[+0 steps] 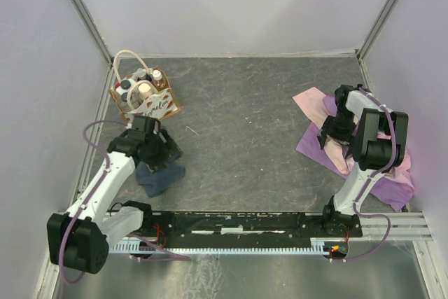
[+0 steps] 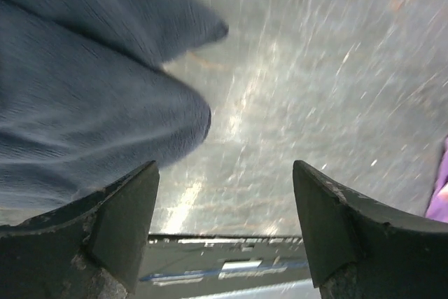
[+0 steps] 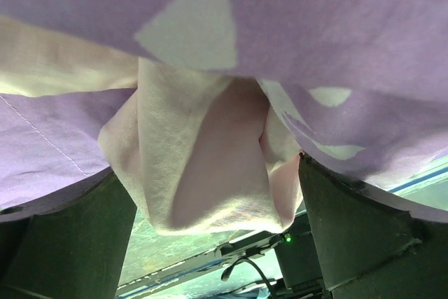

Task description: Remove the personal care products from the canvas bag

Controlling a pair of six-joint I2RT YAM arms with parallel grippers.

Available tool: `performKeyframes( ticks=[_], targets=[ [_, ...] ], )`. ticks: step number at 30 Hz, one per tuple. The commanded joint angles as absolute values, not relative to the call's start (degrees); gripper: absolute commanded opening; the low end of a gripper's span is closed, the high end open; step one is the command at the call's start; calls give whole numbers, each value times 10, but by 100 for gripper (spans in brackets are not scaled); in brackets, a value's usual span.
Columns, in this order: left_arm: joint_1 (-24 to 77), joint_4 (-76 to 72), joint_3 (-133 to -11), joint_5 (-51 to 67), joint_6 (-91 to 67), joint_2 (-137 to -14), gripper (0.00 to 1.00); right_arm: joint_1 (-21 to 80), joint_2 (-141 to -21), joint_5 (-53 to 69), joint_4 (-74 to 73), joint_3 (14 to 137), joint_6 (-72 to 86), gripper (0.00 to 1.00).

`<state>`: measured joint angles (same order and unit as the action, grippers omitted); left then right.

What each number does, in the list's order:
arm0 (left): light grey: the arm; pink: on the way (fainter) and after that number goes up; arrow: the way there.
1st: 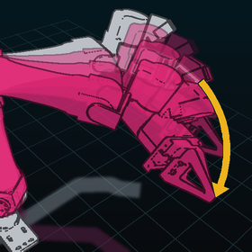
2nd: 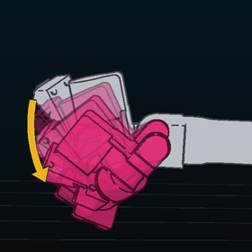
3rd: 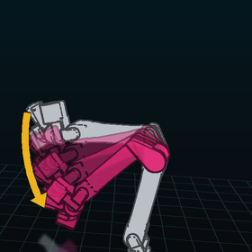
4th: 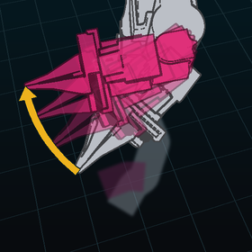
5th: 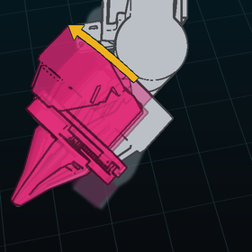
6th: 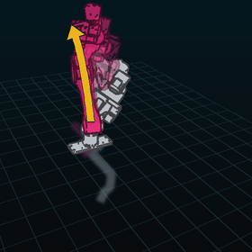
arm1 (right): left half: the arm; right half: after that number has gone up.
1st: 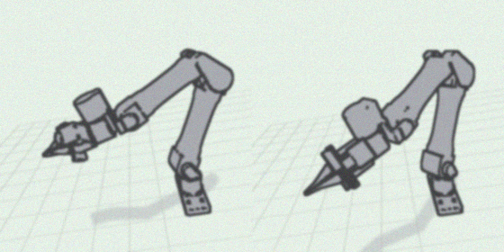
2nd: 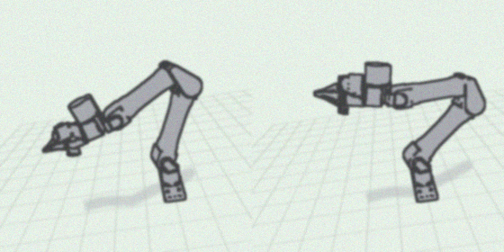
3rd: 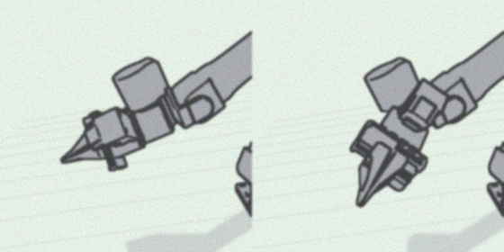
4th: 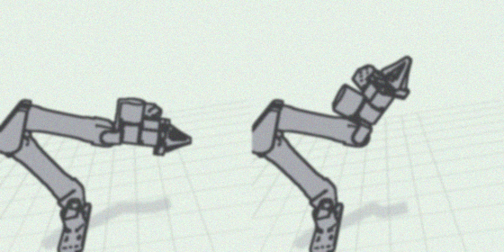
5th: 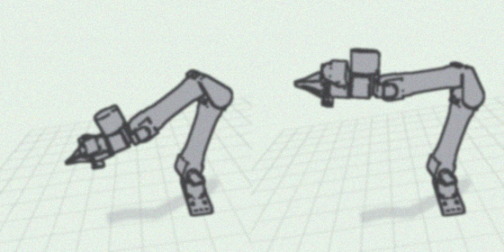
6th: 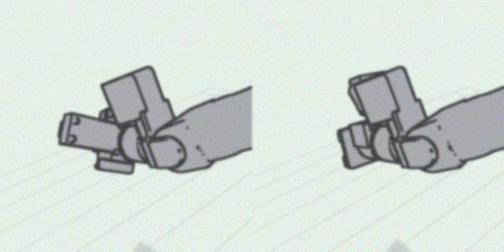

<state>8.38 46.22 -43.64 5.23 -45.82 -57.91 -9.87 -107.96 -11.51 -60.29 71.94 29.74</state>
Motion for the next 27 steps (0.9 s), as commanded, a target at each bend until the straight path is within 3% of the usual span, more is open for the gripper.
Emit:
performKeyframes(
  ticks=[1, 9, 14, 27],
  targets=[
    [152, 416, -373, 79, -520, -608, 86, -100, -1060, -130, -610, 744, 303, 98],
    [173, 398, -367, 29, -529, -654, 92, -100, -1068, -114, -600, 733, 305, 98],
    [131, 408, -383, 22, -509, -696, 96, -100, -1077, -78, -576, 711, 307, 100],
    [-108, 448, -410, 2, -430, -762, 100, -147, -1179, -145, -597, 794, 338, 100]
  ],
)
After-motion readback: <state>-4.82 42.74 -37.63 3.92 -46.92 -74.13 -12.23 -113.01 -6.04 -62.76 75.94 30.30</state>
